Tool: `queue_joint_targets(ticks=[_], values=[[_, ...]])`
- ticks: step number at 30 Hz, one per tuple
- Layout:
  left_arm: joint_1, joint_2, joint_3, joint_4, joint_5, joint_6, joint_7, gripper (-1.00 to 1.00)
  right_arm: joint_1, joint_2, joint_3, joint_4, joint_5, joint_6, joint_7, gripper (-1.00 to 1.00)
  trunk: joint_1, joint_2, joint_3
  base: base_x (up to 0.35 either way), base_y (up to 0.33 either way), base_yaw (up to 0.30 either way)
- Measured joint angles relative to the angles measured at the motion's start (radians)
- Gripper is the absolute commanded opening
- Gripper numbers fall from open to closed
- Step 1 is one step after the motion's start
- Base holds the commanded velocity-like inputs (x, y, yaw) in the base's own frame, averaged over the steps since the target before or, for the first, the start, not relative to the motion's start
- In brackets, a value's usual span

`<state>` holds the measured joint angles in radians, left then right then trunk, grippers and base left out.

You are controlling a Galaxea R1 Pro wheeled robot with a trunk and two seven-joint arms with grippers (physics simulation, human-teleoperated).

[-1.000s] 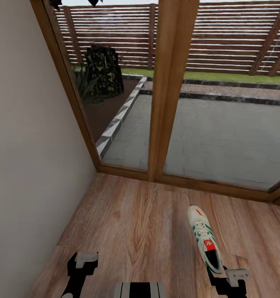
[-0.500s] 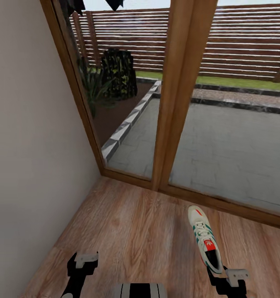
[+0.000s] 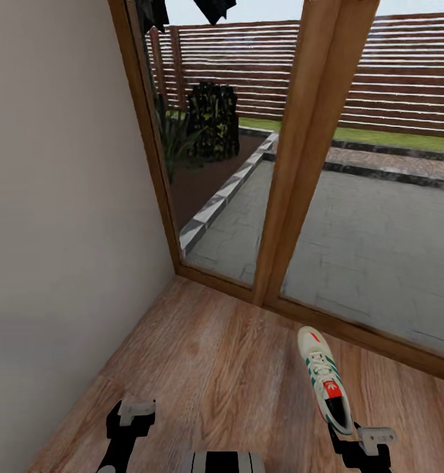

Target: Pick up the two gym shoes and the two sandals from the corridor floor and place them onto the hallstand (shoe rack) in the corridor, making sure they are on the rack and not on the floor. Arrange them so the two gym shoes are next to each other and the two sandals are next to each other.

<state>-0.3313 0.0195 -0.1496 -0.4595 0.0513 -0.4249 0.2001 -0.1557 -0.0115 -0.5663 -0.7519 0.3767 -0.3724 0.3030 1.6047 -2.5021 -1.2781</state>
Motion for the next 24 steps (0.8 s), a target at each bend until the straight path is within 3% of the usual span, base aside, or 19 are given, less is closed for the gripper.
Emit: queue_joint_targets(ticks=[10,24], values=[[0.01,0.0,0.001,-0.002,0.0,0.0,0.0,1.0,0.0,0.0,0.0,0.02,-0.001,0.0,0.0,-1.0,-0.005,0.002,0.049,0.0,0.0,0.219],[0.011,-0.001,0.002,0.0,0.001,0.0,0.0,1.0,0.0,0.0,0.0,0.035,0.0,-0.002,0.0,-1.0,-0.051,0.086,0.102,0.0,0.0,0.218]])
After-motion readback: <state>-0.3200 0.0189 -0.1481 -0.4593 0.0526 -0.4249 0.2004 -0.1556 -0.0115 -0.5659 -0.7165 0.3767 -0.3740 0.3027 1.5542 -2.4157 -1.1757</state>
